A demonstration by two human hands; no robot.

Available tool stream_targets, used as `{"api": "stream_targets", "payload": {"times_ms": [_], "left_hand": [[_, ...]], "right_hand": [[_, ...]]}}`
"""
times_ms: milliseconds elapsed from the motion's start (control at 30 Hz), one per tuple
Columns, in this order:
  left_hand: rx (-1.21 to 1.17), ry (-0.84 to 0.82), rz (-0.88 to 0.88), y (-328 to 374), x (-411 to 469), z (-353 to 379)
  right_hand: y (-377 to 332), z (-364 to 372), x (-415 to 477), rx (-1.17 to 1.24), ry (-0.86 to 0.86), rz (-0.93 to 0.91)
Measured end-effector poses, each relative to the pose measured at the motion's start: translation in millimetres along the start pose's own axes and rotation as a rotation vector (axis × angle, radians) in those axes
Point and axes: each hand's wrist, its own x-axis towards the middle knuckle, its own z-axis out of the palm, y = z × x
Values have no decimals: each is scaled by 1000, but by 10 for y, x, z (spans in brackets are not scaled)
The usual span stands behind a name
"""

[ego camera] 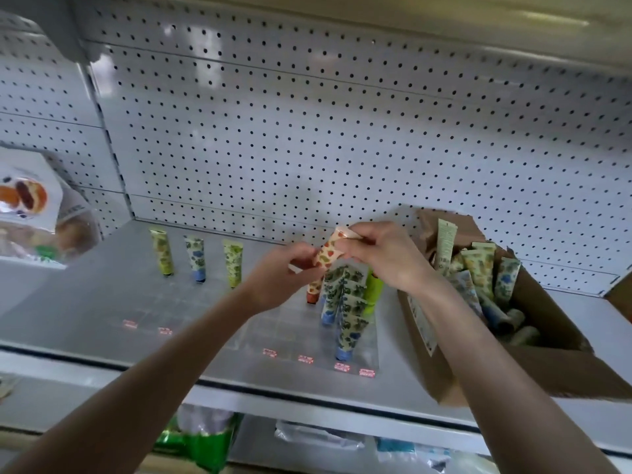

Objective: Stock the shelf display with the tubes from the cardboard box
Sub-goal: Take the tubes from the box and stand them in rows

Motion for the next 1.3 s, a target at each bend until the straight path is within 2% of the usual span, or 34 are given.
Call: {"api": "stream_targets", "payload": {"times_ms": [200,300,400,533,700,900,1300], "left_hand": [[31,91,-74,-159,-64,13],[16,68,-127,-247,-85,30],[17,47,-166,-326,-74,57],[67,8,-153,-364,-52,93],[40,40,-202,-438,-50,146],[54,-12,-180,-444,-47,178],[84,20,-183,-510,-25,211]], "right_hand": [[35,196,89,-132,-97,0],[72,267,121,-195,-33,-17],[80,320,151,-160,31,3],[120,371,175,-191,11,37],[124,408,174,-292,-41,34],[166,441,191,-370,-11,48],[226,475,195,-452,-58,81]]}}
